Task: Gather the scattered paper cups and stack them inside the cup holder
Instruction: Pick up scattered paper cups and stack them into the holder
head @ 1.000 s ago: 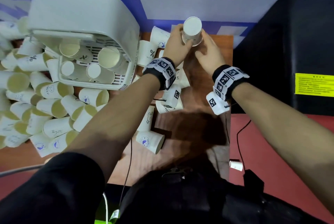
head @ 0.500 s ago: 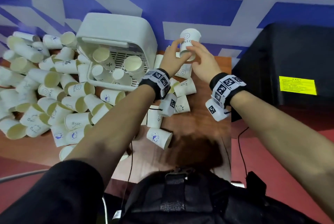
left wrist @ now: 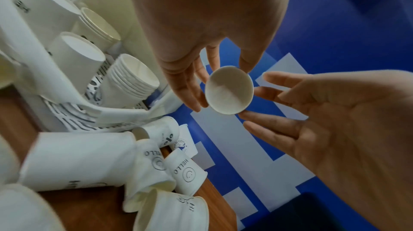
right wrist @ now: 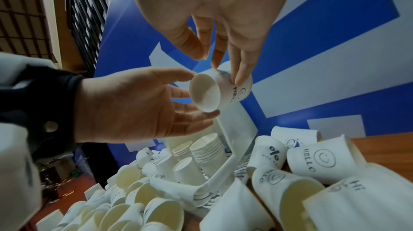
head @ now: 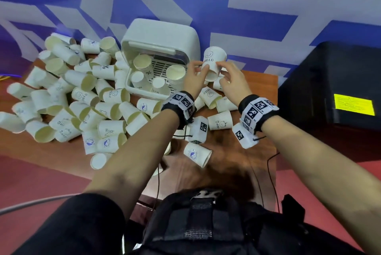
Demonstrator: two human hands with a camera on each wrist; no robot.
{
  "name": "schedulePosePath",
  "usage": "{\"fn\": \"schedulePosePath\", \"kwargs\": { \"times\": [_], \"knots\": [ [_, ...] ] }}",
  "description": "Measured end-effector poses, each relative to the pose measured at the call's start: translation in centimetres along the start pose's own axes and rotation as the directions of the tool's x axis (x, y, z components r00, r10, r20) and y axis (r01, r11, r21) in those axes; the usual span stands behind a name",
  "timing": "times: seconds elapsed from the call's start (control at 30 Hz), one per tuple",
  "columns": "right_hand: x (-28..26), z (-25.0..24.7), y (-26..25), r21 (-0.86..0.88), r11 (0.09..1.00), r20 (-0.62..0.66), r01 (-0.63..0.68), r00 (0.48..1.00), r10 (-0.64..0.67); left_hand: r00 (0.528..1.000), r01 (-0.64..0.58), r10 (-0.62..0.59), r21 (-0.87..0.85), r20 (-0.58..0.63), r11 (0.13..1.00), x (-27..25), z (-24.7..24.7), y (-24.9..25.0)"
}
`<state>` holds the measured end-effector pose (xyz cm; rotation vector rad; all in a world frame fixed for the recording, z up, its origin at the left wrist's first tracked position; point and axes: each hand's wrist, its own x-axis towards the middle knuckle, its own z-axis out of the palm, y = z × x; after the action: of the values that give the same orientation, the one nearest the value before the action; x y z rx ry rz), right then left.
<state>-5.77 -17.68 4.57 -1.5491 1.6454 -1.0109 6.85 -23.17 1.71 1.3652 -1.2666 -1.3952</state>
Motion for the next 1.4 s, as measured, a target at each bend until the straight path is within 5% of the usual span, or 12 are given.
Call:
{"fn": "schedulePosePath", "kwargs": {
  "times": [0.27, 0.77, 1.4],
  "knots": [
    [-0.3, 5.9, -2.1, -0.005, 1.0, 0.007, -0.024, 1.0, 0.025, 0.995, 0.084, -0.086, -0.035, -0.044, 0.996, -1.7, -6.6, -1.6],
    [4.3, 19.3, -6.5, -0.072, 0.996, 0.243, 0.044, 0.97, -0.025, 0.993, 0.105, -0.1, 0.078, -0.063, 0.991, -0.7, -20.9, -4.7],
    [10.2, 24.0, -5.6, -0.149, 0.988, 0.295, -0.046, 0.951, 0.089, 0.998, 0.063, -0.055, 0.286, -0.036, 0.956, 5.6, -25.0, -6.9]
  ]
}}
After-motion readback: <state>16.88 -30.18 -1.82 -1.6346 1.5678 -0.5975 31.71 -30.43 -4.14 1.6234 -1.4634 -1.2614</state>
